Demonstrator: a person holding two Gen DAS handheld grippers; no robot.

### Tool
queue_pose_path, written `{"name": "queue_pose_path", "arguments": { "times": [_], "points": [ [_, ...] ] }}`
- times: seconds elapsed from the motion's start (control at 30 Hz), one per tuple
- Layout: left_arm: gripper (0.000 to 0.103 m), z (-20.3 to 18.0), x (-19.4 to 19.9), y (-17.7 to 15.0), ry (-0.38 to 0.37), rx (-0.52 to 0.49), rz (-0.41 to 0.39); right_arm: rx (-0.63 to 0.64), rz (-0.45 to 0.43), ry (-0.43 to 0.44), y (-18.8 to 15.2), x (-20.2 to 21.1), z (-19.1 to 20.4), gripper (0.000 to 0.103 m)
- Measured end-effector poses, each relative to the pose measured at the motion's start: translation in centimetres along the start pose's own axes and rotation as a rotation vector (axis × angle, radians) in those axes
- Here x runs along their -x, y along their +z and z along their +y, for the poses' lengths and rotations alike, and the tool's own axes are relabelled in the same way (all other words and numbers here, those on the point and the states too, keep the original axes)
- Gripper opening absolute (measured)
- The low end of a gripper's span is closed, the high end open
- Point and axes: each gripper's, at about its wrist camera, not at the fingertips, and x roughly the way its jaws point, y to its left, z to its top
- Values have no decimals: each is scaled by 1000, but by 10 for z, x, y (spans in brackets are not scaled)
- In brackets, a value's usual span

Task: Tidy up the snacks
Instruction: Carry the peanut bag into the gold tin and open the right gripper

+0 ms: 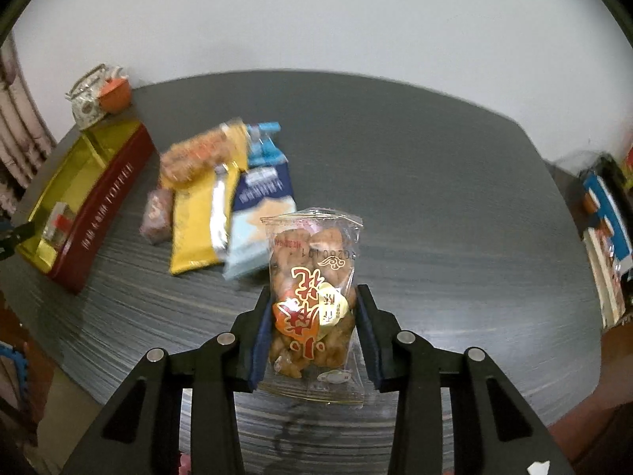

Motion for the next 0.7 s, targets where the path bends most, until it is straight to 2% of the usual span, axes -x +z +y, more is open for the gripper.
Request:
{"name": "queue_pose_path", "arguments": {
  "times": [0.13, 0.37, 0.7],
  "points": [
    [83, 4, -2, 0, 1, 17, 8, 37, -35, 42, 18, 10, 23, 36],
    [83, 13, -3, 1, 17, 60, 7, 121, -56, 143, 38, 15, 86, 36],
    [83, 51, -7, 8, 57, 199, 12, 237, -54, 268, 51, 2, 167, 36]
  ]
}}
